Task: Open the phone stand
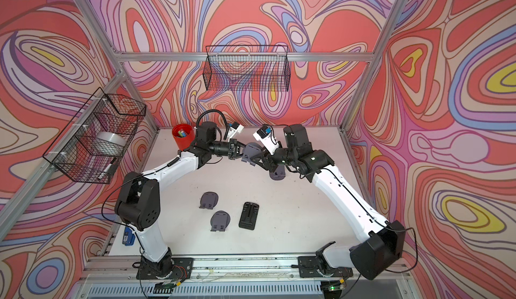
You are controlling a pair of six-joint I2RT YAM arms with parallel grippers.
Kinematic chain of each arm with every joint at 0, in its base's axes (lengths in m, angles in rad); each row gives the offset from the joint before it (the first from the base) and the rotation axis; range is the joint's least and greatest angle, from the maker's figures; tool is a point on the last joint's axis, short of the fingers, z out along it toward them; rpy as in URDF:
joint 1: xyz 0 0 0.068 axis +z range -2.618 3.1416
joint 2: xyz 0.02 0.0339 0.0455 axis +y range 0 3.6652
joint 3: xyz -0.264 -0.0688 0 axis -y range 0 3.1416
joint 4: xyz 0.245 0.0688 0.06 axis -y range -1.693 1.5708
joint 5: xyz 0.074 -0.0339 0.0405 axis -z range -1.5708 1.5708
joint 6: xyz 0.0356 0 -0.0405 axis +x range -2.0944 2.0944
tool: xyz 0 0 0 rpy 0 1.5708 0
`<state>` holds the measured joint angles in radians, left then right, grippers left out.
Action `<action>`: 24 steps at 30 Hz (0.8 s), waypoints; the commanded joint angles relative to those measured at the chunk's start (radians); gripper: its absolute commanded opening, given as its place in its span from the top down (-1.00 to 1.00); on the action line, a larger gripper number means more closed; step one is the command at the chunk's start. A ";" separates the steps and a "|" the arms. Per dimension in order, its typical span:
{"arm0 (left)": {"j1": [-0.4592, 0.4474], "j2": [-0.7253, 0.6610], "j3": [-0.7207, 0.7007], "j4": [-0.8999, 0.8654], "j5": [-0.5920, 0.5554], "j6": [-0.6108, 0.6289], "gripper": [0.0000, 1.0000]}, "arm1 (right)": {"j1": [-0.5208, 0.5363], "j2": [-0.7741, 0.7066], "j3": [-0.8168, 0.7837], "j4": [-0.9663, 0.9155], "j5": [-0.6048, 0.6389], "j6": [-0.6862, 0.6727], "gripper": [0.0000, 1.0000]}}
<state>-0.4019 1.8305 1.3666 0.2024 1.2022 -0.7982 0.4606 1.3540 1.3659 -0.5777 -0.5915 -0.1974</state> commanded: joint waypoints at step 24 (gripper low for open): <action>0.017 0.072 -0.338 0.797 -0.382 -0.229 1.00 | 0.021 0.204 0.329 -0.236 0.283 0.841 0.19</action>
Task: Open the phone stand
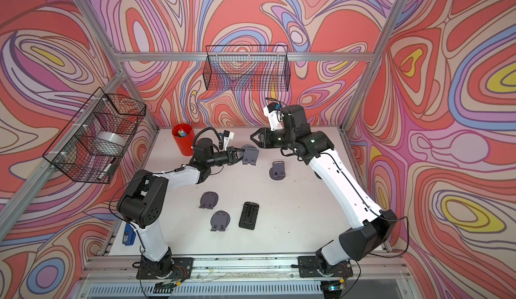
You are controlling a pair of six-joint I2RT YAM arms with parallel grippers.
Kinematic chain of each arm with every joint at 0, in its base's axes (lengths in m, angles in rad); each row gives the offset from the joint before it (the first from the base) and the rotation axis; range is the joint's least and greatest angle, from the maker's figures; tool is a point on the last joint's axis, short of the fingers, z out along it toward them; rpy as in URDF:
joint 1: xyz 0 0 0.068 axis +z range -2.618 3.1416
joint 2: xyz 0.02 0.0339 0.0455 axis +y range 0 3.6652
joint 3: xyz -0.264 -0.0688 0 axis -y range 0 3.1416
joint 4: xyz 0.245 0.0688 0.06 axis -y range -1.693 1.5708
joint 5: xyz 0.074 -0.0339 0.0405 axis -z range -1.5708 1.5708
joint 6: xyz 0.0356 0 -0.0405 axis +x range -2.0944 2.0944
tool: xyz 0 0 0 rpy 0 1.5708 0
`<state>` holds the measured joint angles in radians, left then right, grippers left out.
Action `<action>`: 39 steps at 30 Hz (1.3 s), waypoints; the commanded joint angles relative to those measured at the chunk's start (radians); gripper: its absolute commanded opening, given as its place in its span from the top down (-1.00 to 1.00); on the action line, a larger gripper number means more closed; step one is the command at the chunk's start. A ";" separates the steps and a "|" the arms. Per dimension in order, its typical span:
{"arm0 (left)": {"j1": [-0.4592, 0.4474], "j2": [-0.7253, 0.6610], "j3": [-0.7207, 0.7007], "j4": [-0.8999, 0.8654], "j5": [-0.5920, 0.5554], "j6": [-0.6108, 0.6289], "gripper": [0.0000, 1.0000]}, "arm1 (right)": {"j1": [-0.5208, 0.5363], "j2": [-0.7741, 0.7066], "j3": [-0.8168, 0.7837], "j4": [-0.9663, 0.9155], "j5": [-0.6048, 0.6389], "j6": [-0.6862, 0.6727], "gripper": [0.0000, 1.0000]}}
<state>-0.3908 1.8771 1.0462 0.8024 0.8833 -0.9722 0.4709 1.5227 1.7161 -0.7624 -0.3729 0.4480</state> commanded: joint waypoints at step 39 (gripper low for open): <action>-0.068 -0.083 -0.140 0.208 -0.438 0.327 1.00 | 0.017 0.066 -0.072 -0.108 0.151 0.456 0.10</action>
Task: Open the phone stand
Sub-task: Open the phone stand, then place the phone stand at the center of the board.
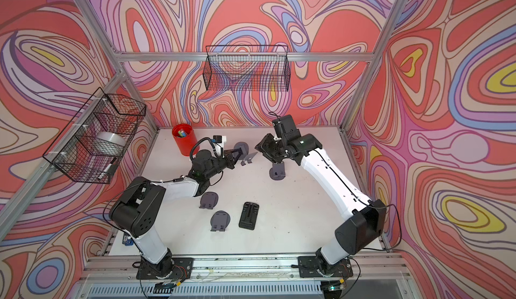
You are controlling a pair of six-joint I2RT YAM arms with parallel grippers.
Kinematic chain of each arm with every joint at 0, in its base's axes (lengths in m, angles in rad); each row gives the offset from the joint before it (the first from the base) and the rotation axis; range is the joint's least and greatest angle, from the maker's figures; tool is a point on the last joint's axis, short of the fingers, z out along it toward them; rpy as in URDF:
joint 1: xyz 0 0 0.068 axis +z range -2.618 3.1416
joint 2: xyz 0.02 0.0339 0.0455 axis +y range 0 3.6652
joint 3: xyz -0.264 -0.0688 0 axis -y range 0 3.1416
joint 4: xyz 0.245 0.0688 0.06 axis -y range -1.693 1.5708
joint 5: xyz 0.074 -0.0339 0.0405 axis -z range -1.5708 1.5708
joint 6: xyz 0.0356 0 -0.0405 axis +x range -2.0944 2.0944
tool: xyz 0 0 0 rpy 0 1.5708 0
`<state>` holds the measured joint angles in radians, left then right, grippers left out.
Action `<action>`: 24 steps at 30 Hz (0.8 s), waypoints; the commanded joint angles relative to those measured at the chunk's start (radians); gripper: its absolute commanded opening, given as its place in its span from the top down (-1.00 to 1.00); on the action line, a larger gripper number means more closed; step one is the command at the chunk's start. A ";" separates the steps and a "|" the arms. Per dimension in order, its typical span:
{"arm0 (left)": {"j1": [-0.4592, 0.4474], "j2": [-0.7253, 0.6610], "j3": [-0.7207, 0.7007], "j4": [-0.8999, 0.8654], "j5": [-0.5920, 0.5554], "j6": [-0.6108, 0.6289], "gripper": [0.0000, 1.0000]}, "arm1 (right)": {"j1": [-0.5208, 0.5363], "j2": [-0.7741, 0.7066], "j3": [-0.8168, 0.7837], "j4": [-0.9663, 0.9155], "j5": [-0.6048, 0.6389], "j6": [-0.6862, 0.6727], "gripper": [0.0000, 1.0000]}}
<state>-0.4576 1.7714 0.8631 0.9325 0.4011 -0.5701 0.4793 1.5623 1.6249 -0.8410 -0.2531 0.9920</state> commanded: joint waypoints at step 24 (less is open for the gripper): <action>0.009 0.171 0.256 -0.545 0.277 -0.233 1.00 | 0.014 -0.087 0.004 0.045 0.131 -0.600 0.11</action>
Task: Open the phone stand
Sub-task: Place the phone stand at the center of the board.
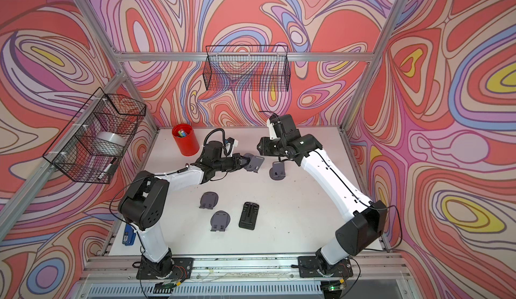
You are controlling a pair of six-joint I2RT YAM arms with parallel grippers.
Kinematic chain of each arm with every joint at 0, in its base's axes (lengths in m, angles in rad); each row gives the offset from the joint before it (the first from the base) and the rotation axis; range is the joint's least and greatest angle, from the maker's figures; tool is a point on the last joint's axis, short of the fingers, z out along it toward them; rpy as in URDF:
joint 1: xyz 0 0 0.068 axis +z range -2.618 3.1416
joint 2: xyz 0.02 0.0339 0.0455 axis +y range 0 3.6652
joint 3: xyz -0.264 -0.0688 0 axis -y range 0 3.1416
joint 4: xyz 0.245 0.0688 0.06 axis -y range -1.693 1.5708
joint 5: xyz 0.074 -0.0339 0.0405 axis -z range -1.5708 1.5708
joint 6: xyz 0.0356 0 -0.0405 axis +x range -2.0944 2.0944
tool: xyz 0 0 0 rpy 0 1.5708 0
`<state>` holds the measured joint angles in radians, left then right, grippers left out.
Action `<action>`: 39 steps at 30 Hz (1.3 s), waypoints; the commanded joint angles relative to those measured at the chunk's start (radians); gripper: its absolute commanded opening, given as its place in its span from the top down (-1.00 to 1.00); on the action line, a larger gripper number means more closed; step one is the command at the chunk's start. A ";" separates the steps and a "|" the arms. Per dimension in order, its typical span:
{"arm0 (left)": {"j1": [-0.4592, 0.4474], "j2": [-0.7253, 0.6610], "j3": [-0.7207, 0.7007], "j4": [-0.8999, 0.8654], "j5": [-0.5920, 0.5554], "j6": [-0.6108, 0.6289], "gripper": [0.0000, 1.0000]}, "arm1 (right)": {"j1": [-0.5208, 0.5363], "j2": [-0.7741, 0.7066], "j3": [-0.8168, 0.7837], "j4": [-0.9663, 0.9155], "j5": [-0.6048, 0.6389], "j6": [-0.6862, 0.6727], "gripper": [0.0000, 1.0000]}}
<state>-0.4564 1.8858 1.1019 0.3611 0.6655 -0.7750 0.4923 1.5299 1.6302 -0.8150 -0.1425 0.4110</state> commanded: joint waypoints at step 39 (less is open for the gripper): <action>0.050 0.298 0.120 0.019 -0.033 -0.050 1.00 | -0.001 -0.094 -0.069 0.075 0.012 -0.002 0.10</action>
<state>-0.4110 2.1712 1.2400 0.3798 0.6445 -0.8196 0.4923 1.4303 1.5757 -0.7609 -0.1192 0.4057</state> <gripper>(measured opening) 0.059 0.451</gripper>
